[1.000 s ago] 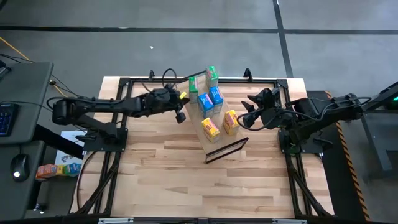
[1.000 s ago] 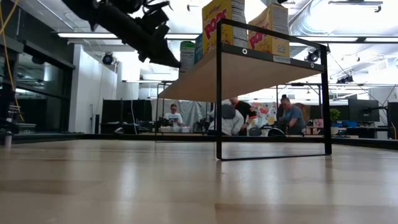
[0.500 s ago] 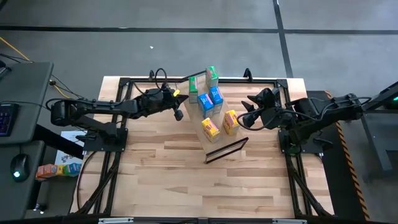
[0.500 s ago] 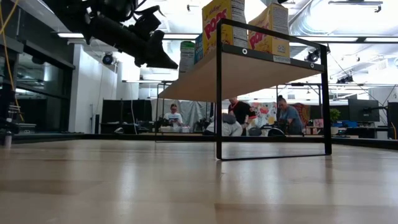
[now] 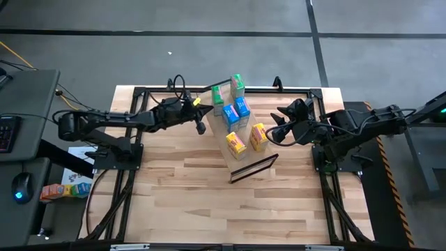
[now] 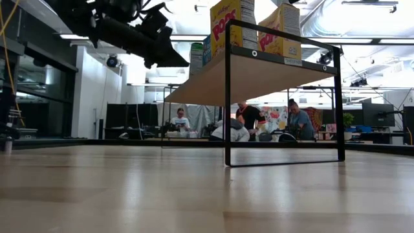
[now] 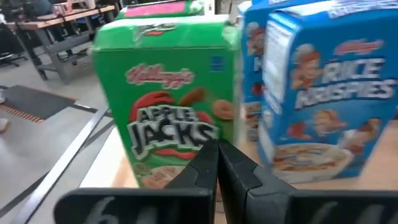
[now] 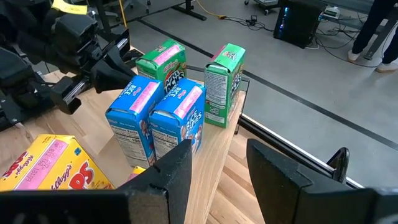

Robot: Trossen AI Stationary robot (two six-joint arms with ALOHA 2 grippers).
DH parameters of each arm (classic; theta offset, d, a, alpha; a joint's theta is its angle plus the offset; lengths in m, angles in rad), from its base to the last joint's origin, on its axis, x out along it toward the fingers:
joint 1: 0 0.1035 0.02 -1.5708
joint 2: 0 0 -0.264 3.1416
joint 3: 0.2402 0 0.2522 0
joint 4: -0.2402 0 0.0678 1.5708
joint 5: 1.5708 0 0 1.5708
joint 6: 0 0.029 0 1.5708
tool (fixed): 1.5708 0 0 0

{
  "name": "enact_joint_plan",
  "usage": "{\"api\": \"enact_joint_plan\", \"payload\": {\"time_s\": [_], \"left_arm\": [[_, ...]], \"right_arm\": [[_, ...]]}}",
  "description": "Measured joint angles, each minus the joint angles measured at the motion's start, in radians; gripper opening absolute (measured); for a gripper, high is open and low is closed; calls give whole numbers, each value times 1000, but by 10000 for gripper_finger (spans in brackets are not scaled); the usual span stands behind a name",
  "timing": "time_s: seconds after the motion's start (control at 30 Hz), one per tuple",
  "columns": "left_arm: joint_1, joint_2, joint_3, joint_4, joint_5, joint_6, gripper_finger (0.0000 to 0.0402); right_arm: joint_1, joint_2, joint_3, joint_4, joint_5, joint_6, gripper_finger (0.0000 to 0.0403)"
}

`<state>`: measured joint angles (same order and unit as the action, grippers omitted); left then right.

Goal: Stack cereal on shelf
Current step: Put the green cereal box on the shelf aligned with the other green cereal box, then return to Home Position

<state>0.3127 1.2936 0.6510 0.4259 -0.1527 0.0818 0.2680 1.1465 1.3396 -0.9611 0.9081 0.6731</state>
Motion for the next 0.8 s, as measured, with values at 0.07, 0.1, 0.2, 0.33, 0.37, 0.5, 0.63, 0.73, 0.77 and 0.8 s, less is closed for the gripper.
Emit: {"api": "enact_joint_plan", "payload": {"time_s": [0.07, 0.1, 0.2, 0.33, 0.37, 0.5, 0.63, 0.73, 0.77, 0.8], "left_arm": [[13, 11, 0, 7, 5, -2, 0], [21, 16, 0, 7, 15, -2, 0], [42, 33, 0, 36, 51, -14, 0], [73, 44, 0, 54, 74, -43, 0], [80, 44, 0, 57, 73, -43, 0], [101, 10, 0, 23, 101, -44, 0], [107, -76, 1, -71, 166, -44, 0], [91, -163, -12, -171, 200, -35, 0], [83, -197, -38, -176, 201, -33, 0], [73, -236, -72, -174, 203, -28, 0]], "right_arm": [[0, 0, 0, 0, 0, 0, 147], [0, 0, 0, 0, 0, 0, 147], [0, 0, 0, 0, 0, 0, 147], [0, 0, 0, 0, 0, 0, 147], [0, 0, 0, 0, 0, 0, 147], [0, 0, 0, 0, 0, 0, 147], [0, 0, 0, 0, 0, -12, 147], [0, 0, 0, 0, 0, -24, 147], [0, 0, 0, 0, 0, -24, 147], [0, 0, 0, 0, 0, -25, 147]]}}
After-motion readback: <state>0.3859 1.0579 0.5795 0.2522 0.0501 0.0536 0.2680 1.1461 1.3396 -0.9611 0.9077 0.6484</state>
